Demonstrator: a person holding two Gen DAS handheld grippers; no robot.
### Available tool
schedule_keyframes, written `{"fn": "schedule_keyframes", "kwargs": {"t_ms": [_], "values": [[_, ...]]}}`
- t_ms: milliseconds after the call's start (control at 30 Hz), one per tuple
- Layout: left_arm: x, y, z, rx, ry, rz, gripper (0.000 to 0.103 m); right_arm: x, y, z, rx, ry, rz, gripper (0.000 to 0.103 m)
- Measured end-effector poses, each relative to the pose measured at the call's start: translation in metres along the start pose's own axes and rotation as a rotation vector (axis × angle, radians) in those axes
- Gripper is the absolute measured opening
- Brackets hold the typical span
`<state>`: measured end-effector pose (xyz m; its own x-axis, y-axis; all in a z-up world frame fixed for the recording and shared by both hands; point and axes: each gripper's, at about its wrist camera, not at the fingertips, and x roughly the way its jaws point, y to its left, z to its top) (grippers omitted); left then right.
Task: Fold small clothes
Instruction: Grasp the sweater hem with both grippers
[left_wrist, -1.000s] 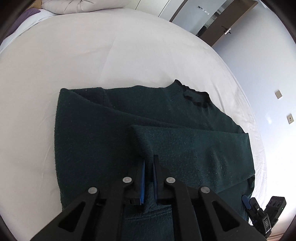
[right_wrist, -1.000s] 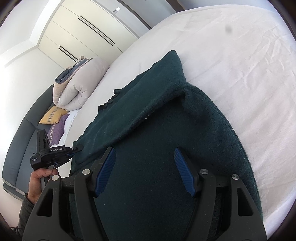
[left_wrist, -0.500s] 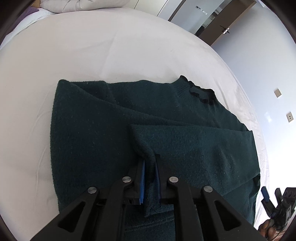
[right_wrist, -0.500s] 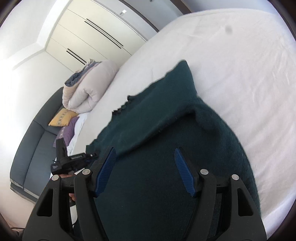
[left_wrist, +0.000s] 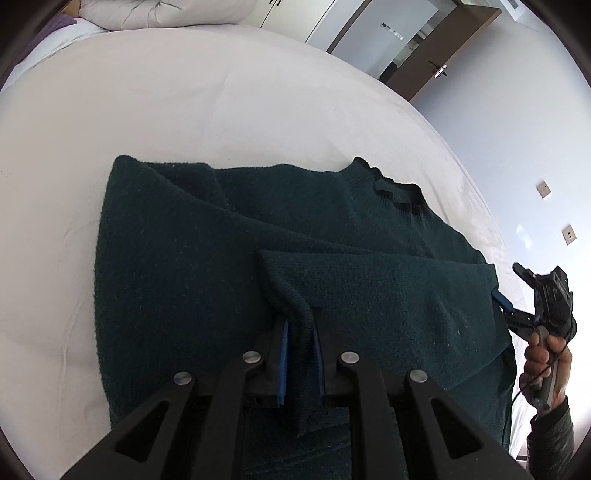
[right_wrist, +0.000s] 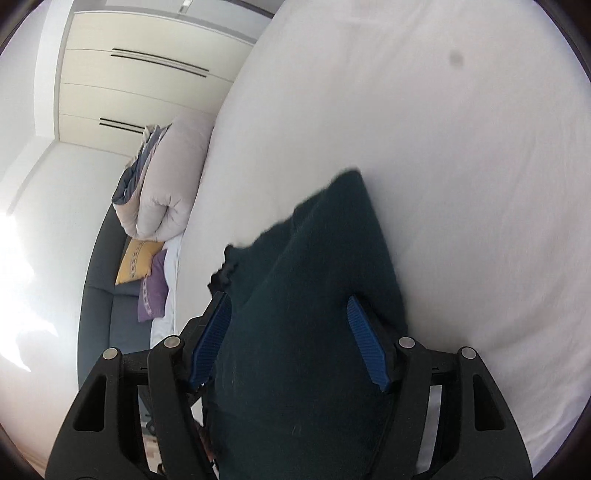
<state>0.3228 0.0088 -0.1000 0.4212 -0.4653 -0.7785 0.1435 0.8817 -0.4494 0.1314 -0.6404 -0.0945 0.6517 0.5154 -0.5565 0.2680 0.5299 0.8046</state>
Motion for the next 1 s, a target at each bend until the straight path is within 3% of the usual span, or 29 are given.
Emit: {"fn": "schedule_keyframes", "kwargs": {"t_ms": [67, 200, 300, 400, 467, 500, 533, 600, 767, 900, 1000], "values": [[-0.001, 0.002, -0.001, -0.010, -0.009, -0.013, 0.015, 0.005, 0.002, 0.018, -0.009, -0.022, -0.017, 0.064], [-0.002, 0.005, -0.001, -0.017, -0.014, -0.028, 0.015, 0.024, -0.001, 0.036, 0.013, 0.029, 0.000, 0.065], [-0.003, 0.009, -0.002, -0.038, -0.024, -0.061, 0.015, 0.014, -0.001, 0.018, -0.031, 0.050, 0.037, 0.065], [-0.015, 0.025, -0.006, -0.110, -0.038, -0.148, 0.015, -0.004, -0.005, -0.015, -0.066, 0.075, 0.089, 0.065], [-0.035, 0.037, -0.014, -0.165, -0.053, -0.161, 0.024, -0.020, -0.011, -0.041, -0.079, 0.098, 0.103, 0.065], [-0.050, 0.041, -0.020, -0.172, -0.077, -0.151, 0.039, -0.030, -0.014, -0.054, -0.080, 0.104, 0.118, 0.065], [-0.067, 0.045, -0.029, -0.177, -0.107, -0.125, 0.060, -0.042, -0.016, -0.067, -0.078, 0.108, 0.127, 0.065], [-0.105, 0.058, -0.053, -0.205, -0.179, -0.098, 0.075, -0.069, -0.024, -0.091, -0.068, 0.099, 0.107, 0.065], [-0.163, 0.077, -0.129, -0.257, -0.163, -0.081, 0.077, -0.135, -0.041, -0.160, -0.076, 0.050, 0.075, 0.065], [-0.182, 0.072, -0.188, -0.229, -0.087, -0.044, 0.077, -0.175, -0.043, -0.219, -0.120, 0.028, 0.021, 0.065], [-0.193, 0.069, -0.225, -0.233, -0.073, -0.062, 0.076, -0.200, -0.044, -0.258, -0.156, 0.011, -0.013, 0.065]]}}
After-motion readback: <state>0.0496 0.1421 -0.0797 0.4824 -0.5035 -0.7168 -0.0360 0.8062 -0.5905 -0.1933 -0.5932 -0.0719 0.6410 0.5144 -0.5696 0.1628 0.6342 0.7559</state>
